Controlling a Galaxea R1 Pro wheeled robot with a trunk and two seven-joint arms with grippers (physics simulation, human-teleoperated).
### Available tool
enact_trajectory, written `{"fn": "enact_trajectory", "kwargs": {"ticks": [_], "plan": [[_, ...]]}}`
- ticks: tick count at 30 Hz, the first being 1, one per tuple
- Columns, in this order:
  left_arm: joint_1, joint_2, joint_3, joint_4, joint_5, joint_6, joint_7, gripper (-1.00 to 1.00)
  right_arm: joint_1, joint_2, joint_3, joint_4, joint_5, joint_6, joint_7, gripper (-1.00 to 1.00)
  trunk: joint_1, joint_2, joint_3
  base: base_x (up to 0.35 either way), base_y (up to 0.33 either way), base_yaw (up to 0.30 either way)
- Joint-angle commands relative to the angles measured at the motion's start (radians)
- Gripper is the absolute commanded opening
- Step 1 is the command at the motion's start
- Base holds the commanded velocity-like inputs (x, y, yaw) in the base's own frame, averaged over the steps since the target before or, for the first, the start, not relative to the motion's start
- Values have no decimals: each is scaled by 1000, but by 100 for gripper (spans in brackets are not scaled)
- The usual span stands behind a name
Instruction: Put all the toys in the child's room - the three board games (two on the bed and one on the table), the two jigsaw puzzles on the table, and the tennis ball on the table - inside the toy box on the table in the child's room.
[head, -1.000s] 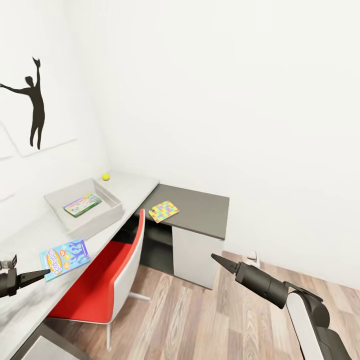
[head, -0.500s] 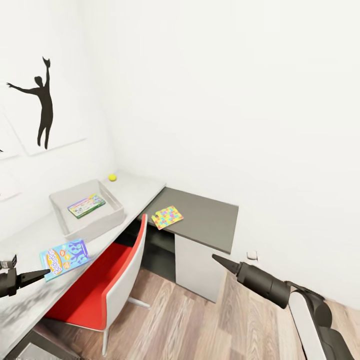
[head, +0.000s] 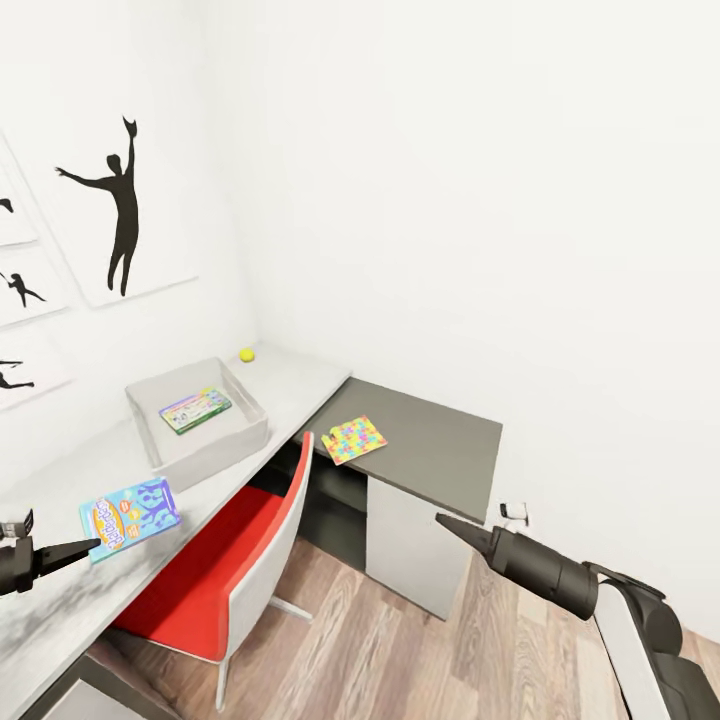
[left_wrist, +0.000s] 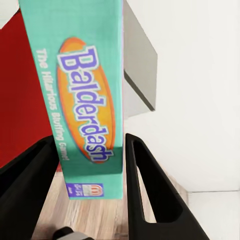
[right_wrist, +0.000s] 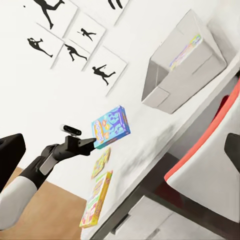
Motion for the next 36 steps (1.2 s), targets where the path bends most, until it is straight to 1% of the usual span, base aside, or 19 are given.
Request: {"fn": "enact_trajectory", "kwargs": {"ticks": [1, 6, 12, 20, 26, 31, 36], "plan": [[-1, 0, 0, 0, -1, 10, -5, -100, -1, -1, 0, 0, 0, 3, 3, 100, 1, -2, 0, 296, 0, 75], [-1, 0, 0, 0, -1, 10, -5, -100, -1, -7, -4, 0, 0, 2, 4, 100, 1, -2, 7, 311, 0, 108], [-1, 0, 0, 0, -1, 9, -5, -100, -1, -7, -4, 0, 1, 2, 4, 100, 1, -2, 17, 317, -5, 133], [-1, -1, 0, 0, -1, 7, -5, -100, -1, -9, -6, 0, 2, 2, 4, 100, 1, -2, 29, 257, -138, 141], [-1, -1, 0, 0, -1, 7, -5, -100, -1, -10, -6, 0, 2, 2, 3, 100, 1, -2, 38, 238, -33, 177], [-1, -1, 0, 0, -1, 7, -5, -100, -1, -9, -6, 0, 5, 2, 1, 100, 1, -2, 41, 238, -22, 227], [-1, -1, 0, 0, -1, 7, -5, -100, -1, -9, -7, 0, 6, 1, 1, 100, 1, -2, 42, 233, -126, 63]]}}
